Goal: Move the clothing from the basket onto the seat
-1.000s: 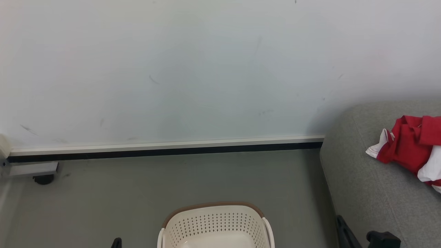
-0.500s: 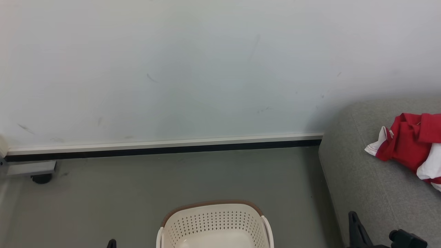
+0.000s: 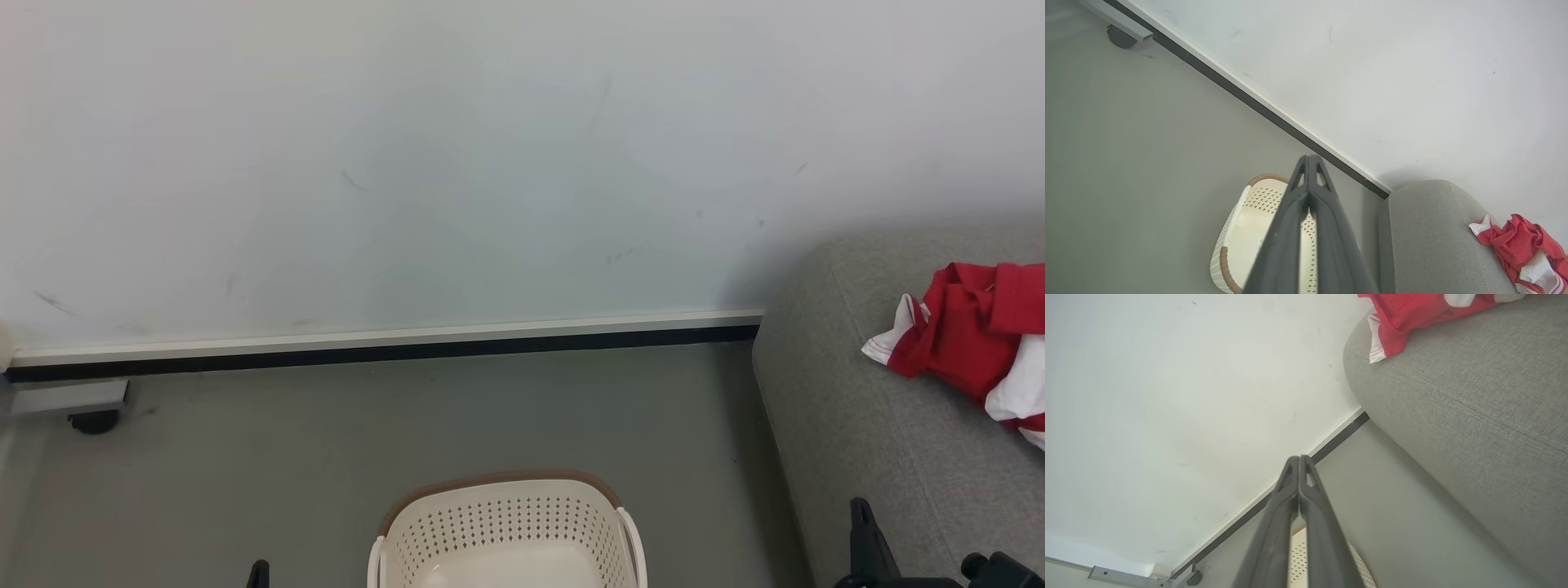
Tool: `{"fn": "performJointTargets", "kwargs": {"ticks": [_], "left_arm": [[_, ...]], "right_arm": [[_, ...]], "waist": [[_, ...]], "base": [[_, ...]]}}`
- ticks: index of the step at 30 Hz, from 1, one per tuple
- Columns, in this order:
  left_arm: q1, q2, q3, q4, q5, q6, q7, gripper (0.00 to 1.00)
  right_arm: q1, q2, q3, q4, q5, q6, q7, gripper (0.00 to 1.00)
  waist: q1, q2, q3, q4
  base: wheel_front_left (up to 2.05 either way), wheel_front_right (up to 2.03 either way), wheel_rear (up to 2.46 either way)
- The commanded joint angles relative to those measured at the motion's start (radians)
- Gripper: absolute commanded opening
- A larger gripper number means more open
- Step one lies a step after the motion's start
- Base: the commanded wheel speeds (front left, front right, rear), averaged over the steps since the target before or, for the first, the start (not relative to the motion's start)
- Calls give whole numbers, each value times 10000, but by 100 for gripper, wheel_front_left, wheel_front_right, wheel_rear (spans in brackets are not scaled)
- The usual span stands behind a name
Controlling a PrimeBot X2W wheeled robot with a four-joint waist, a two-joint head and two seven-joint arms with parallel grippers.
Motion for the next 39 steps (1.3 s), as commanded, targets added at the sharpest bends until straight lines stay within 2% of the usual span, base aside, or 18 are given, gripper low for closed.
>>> {"fn": "performJointTargets", "kwargs": {"ticks": [1, 39], "left_arm": [[-285, 14, 75, -132, -295, -50, 75, 0], [-610, -177, 666, -115, -4538, -672, 1385, 0]], "right_arm": [[-6, 11, -80, -209, 342, 1, 48, 0], [382, 196, -973, -1243, 4907, 2, 1077, 0]], "waist": [[0, 0, 7, -5], [-1, 0, 237, -166]], "base": [[0, 0, 0], [0, 0, 0]]}}
